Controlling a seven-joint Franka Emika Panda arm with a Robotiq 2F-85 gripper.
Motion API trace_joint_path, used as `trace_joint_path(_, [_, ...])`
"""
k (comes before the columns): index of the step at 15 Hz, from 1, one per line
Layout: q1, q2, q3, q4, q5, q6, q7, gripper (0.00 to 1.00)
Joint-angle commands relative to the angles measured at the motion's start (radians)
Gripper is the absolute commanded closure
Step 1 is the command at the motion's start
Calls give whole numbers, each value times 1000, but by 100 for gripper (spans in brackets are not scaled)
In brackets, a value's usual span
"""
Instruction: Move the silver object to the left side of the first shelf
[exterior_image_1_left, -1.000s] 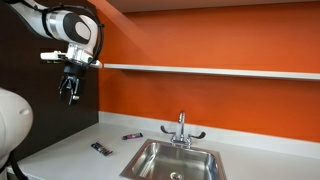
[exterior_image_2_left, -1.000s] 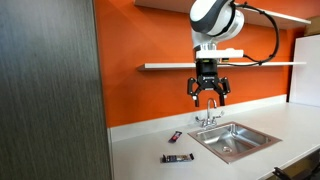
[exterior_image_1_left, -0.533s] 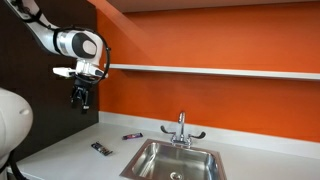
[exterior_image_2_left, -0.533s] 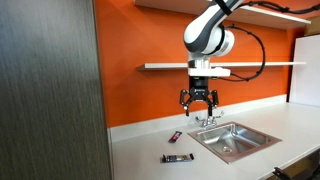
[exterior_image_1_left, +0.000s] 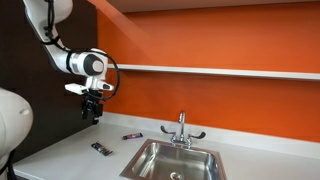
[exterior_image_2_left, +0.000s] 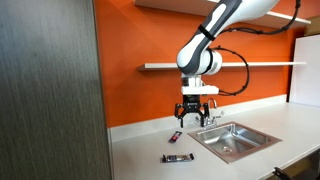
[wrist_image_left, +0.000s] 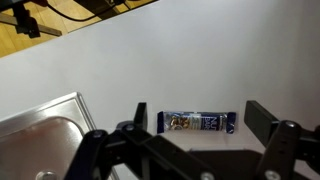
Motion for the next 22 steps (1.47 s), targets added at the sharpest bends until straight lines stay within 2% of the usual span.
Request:
trace_joint_path(1, [9,141,-17,90,-68,44,40,0])
trace_joint_path(7, [34,346,-54,205,-52,99,22,0])
trace_joint_path(13, [55,497,-80,311,-24,118,9,0])
trace_joint_path(21, [76,616,-97,413,-7,102,10,0])
trace_joint_path(22, [76,589,-100,377,-13,113,0,0])
